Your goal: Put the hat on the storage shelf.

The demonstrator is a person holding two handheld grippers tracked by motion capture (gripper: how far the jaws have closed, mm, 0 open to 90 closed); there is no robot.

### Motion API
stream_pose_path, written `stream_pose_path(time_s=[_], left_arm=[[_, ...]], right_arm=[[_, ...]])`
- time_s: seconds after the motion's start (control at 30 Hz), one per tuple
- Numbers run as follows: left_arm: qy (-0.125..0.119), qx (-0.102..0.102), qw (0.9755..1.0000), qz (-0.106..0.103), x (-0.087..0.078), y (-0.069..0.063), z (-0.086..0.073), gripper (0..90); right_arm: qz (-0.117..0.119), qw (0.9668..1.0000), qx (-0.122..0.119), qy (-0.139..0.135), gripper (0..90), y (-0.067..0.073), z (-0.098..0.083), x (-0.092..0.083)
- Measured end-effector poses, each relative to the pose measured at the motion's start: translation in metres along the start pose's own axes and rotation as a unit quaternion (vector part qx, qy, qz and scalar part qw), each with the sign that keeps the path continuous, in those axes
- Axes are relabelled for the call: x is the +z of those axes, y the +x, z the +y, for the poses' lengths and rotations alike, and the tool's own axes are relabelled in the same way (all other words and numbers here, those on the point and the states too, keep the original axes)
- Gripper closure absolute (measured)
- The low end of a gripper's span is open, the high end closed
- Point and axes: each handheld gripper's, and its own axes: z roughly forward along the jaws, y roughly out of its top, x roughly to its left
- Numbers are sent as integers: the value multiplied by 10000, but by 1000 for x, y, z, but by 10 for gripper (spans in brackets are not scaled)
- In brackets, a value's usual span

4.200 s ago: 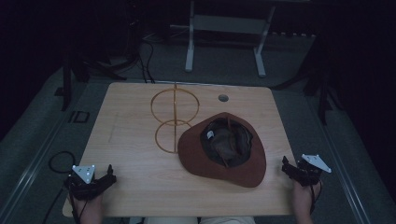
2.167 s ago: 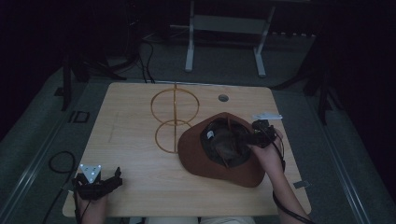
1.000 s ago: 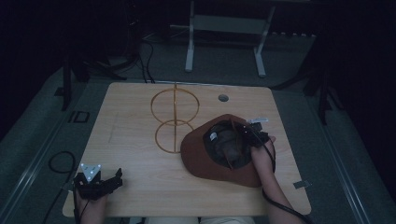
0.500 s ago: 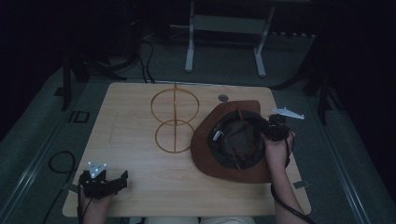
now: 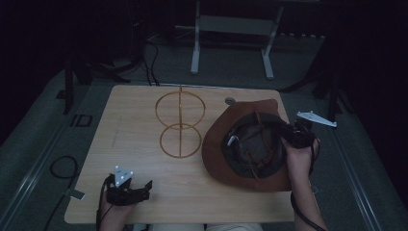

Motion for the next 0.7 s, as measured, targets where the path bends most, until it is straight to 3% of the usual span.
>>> stream_pose_path(time_s=[0.13,0.27,0.53,0.57,0.7], left_arm=[[-82,230,9988,-424,3,-20,11,72],[-90,458,9965,-697,8,-36,19,78],[-180,694,9935,-879,11,-53,34,81],[-243,865,9915,-944,9,-59,42,81],[-354,1075,9867,-1168,6,-69,60,81]], right_arm=[[1,10000,-14,-20,840,-2,-2,-6],[10,10000,-21,-14,839,-2,-6,-9],[64,9999,-131,16,840,7,-14,-12],[64,9999,-137,19,840,8,-14,-13],[96,9998,-175,12,840,11,-16,-13]])
